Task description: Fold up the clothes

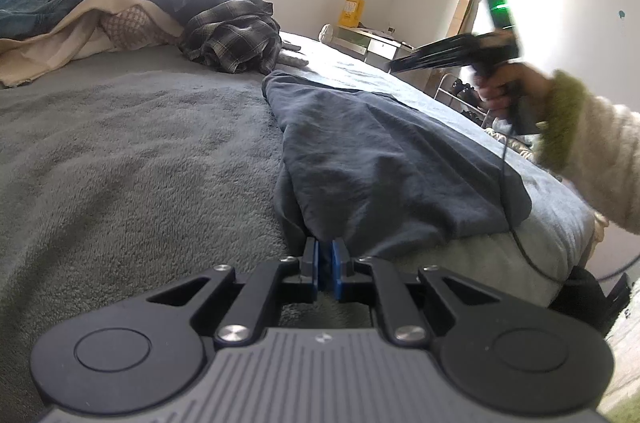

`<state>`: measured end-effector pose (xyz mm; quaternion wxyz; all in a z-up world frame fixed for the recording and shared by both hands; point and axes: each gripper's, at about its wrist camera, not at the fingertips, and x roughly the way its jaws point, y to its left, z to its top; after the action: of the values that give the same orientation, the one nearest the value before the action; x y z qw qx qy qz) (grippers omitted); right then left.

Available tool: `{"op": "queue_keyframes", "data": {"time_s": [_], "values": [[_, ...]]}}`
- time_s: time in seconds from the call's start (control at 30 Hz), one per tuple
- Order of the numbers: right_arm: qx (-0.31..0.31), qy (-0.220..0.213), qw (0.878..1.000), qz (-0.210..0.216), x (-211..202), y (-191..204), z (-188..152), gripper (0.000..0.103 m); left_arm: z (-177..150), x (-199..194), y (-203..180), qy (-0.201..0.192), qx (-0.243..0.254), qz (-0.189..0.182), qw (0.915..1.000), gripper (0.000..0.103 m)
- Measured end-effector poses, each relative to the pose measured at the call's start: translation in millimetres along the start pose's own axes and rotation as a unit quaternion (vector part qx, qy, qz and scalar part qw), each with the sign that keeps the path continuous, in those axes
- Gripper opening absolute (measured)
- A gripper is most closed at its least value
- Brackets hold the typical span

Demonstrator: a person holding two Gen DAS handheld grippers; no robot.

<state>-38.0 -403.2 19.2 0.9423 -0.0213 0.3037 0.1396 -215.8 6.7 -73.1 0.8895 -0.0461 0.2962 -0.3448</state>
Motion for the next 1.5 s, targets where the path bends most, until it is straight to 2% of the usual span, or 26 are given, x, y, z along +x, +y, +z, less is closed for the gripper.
{"op": "queue_keyframes", "data": {"time_s": [0.07,0.13,0.23,0.27,0.33,0.43,0.5,0.6,0.67,0.73,0.8,0.87,0.9,0.97,1.0,1.07,1.1,1.13,1.2,1.23,1.3,1.43,1.5], "values": [[-0.007,0.011,0.998,0.066,-24.8,-3.9,-4.9,0.005,1.5,0.3,-0.4,0.004,-0.001,0.002,1.0,0.009],[-0.057,0.038,0.992,0.11,-32.2,6.2,-17.3,0.005,3.6,0.8,-2.4,0.01,0.002,0.008,0.9999,0.01],[-0.134,0.08,0.977,0.146,-17.2,24.0,-42.6,0.003,5.2,1.3,-8.1,0.017,0.013,0.022,0.9995,0.01],[-0.149,0.091,0.975,0.138,-6.4,23.8,-49.9,0.003,5.4,1.6,-9.2,0.019,0.014,0.025,0.9994,0.01],[-0.15,0.096,0.98,0.089,11.8,10.5,-55.8,0.003,6.9,2.0,-10.4,0.023,0.014,0.029,0.9992,0.01],[-0.081,0.071,0.994,-0.016,23.4,-34.8,-49.6,0.007,8.7,3.1,-12.1,0.03,0.018,0.034,0.9988,0.01],[-0.054,0.054,0.997,-0.019,8.8,-50.0,-45.1,0.007,10.6,3.8,-14.1,0.036,0.024,0.038,0.9983,0.01],[-0.06,0.019,0.992,0.108,-28.6,-38.5,-42.4,0.007,12.1,4.9,-16.5,0.042,0.033,0.042,0.9977,0.01],[-0.1,0.024,0.971,0.215,-44.0,-14.1,-46.6,0.008,13.2,5.0,-17.0,0.046,0.034,0.043,0.9975,0.01],[-0.147,0.051,0.94,0.302,-46.2,15.6,-53.7,0.007,14.5,5.4,-17.9,0.049,0.034,0.046,0.9972,0.01],[-0.204,0.086,0.906,0.361,-39.8,46.2,-65.9,0.007,15.1,5.9,-19.6,0.051,0.037,0.049,0.9968,0.01],[-0.258,0.13,0.886,0.362,-25.3,59.2,-79.6,0.007,14.9,5.6,-20.4,0.051,0.039,0.051,0.9967,0.01],[-0.26,0.143,0.889,0.348,-16.1,52.2,-81.3,0.007,14.7,5.5,-20.4,0.05,0.039,0.05,0.9967,0.01],[-0.198,0.143,0.917,0.314,-6.6,13.8,-77.0,0.006,14.5,6.0,-18.3,0.05,0.037,0.047,0.997,0.01],[-0.146,0.133,0.934,0.298,-6.8,-12.7,-73.3,0.006,14.6,6.3,-17.3,0.049,0.036,0.045,0.9971,0.01],[-0.08,0.109,0.965,0.226,-14.2,-57.6,-72.5,0.009,15.3,7.2,-15.7,0.049,0.032,0.043,0.9974,0.01],[-0.073,0.106,0.978,0.165,-19.3,-70.6,-74.0,0.01,15.5,6.8,-15.6,0.049,0.031,0.042,0.9974,0.01],[-0.067,0.106,0.984,0.123,-25.1,-84.2,-76.0,0.01,15.8,6.3,-15.6,0.049,0.031,0.041,0.9975,0.01],[-0.05,0.091,0.99,0.098,-41.8,-90.7,-76.4,0.01,17.9,3.2,-17.2,0.048,0.032,0.044,0.9974,0.012],[-0.052,0.078,0.99,0.101,-51.7,-89.0,-74.4,0.01,19.3,0.4,-18.4,0.045,0.032,0.046,0.9974,0.012],[-0.084,0.045,0.988,0.124,-73.4,-59.5,-71.6,0.01,23.1,-8.9,-22.9,0.035,0.035,0.053,0.9974,0.012],[-0.166,-0.011,0.965,0.202,-94.0,7.9,-63.6,0.024,33.4,-33.1,-35.9,-0.004,0.044,0.06,0.9972,0.014],[-0.201,-0.016,0.95,0.239,-88.4,39.0,-60.9,0.024,40.5,-35.1,-43.6,-0.023,0.047,0.047,0.9976,0.015]]}}
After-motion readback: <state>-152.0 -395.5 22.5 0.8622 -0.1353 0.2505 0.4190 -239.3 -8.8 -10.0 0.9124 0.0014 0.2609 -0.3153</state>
